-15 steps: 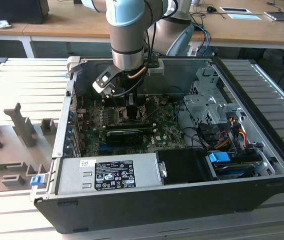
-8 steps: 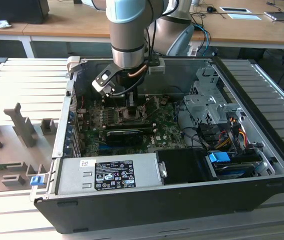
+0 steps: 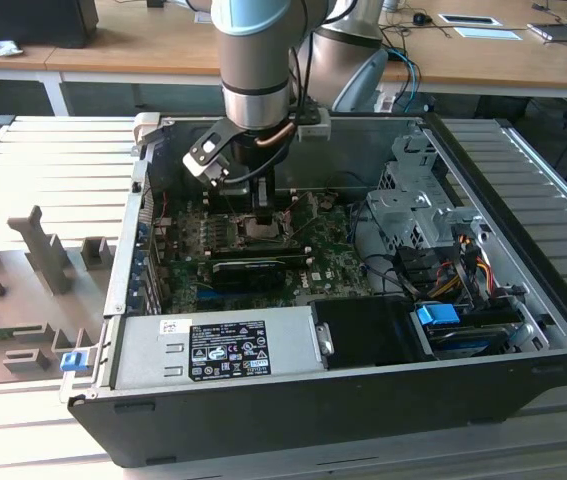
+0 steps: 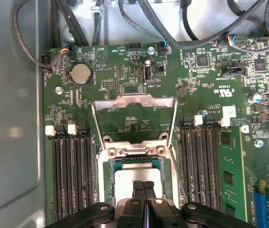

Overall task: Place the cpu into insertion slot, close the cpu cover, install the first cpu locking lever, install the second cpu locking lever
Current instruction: 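Close the cpu cover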

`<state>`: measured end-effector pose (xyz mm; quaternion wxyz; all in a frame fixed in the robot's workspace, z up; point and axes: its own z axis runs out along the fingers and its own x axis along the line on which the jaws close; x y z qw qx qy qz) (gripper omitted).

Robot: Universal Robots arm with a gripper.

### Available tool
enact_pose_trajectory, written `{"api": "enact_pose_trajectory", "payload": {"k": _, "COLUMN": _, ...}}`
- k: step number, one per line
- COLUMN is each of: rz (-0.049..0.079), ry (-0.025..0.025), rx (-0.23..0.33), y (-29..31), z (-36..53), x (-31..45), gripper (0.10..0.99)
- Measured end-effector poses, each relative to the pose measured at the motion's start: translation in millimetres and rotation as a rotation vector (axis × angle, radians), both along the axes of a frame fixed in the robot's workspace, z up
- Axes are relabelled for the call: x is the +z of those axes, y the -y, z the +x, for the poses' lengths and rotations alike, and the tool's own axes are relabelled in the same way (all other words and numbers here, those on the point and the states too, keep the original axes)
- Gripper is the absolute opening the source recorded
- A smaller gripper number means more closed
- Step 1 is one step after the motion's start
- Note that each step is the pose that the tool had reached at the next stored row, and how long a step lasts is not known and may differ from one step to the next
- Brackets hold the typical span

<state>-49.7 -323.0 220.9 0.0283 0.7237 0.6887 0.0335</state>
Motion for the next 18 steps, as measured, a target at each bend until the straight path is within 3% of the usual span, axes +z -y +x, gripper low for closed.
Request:
{"api": "enact_pose_trajectory", "payload": {"k": 10, "rz": 0.0, "ry": -0.0087, "rx": -0.001, "y": 0.1, "z": 5.7, "x": 1.6, "gripper": 0.106}}
{"api": "enact_pose_trajectory", "payload": {"k": 18, "rz": -0.001, "ry": -0.0085, "rx": -0.001, "y": -0.3, "z": 5.7, "x": 11.7, "gripper": 0.106}}
